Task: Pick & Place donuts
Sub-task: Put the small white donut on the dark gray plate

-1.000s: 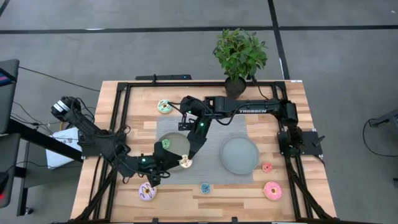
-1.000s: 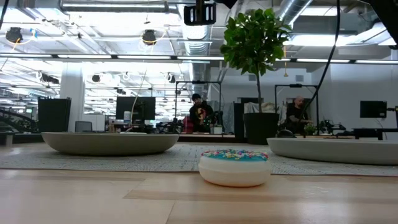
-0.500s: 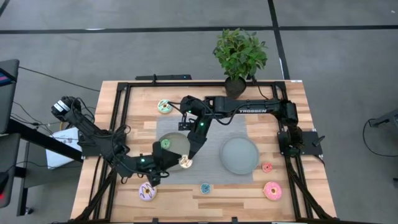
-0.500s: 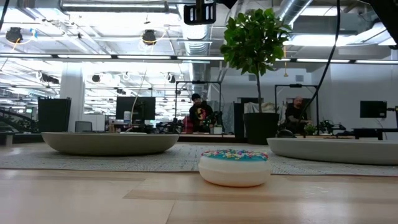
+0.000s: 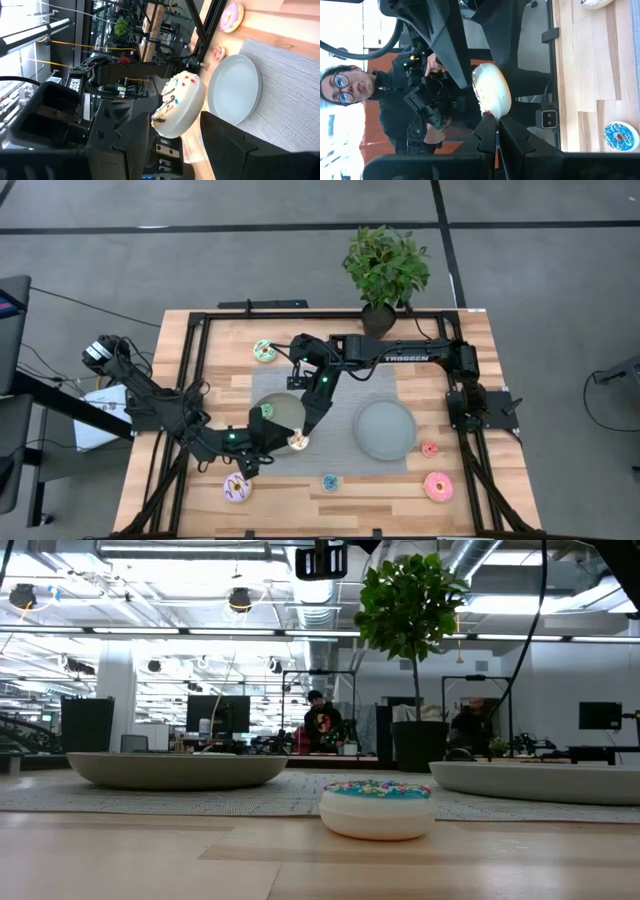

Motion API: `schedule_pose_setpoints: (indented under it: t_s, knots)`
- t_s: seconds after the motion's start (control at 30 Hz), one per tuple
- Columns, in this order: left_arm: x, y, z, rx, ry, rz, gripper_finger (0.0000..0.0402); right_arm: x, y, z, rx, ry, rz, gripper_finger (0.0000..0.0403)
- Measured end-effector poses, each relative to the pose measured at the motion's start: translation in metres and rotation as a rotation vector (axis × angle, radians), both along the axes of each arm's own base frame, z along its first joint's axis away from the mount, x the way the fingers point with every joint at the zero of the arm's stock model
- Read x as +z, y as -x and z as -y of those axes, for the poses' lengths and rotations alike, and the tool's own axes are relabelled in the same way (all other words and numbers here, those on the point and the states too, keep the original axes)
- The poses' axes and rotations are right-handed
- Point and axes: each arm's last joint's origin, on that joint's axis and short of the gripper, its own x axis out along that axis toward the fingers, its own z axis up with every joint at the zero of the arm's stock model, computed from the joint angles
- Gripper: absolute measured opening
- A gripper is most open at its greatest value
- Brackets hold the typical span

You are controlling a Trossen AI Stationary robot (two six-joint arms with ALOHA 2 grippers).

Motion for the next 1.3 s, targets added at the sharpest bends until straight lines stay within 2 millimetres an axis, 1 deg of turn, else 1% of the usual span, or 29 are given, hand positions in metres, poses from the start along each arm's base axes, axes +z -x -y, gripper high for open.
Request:
schedule_pose_setpoints:
  t_s: [0.13,0.2,0.43,0.6,0.73,0.87,0.97,1.1,1.17,1.3]
  knots:
    - [0.0,-0.002,-0.003,0.0,0.01,-0.001,0.017,0.0,0.0,0.0,-0.001,0.001,0.003,0.0006]
    - [0.0,-0.003,-0.004,-0.005,0.028,-0.001,0.0162,0.0,0.0,0.0,-0.001,0.001,0.003,0.0006]
    - [0.0,-0.003,-0.004,-0.006,0.031,0.0,0.0097,0.0,0.0,0.001,-0.004,0.002,0.003,0.0006]
    - [0.0,-0.003,-0.004,0.0,0.031,0.001,0.0056,0.0,0.0,0.006,-0.015,0.002,0.003,0.0006]
    - [0.0,-0.003,-0.004,0.002,0.036,0.001,0.0034,0.0,-0.001,0.007,-0.026,0.011,0.007,0.0006]
    - [-0.001,-0.002,-0.005,0.023,0.052,-0.004,0.0025,0.0,-0.001,0.008,-0.033,0.016,0.015,0.001]
    - [-0.005,-0.001,-0.006,0.072,0.062,-0.027,0.0025,0.001,-0.002,0.008,-0.035,0.017,0.017,0.0029]
    - [-0.013,0.001,-0.009,0.139,0.077,-0.077,0.0026,0.001,-0.001,0.004,-0.001,-0.007,0.016,0.0071]
    - [-0.02,0.003,-0.012,0.185,0.101,-0.118,0.0026,0.0,0.001,0.0,0.024,-0.023,-0.003,0.0089]
    - [-0.034,0.01,-0.017,0.28,0.218,-0.191,0.0022,-0.003,0.005,-0.009,0.053,-0.019,-0.043,0.0115]
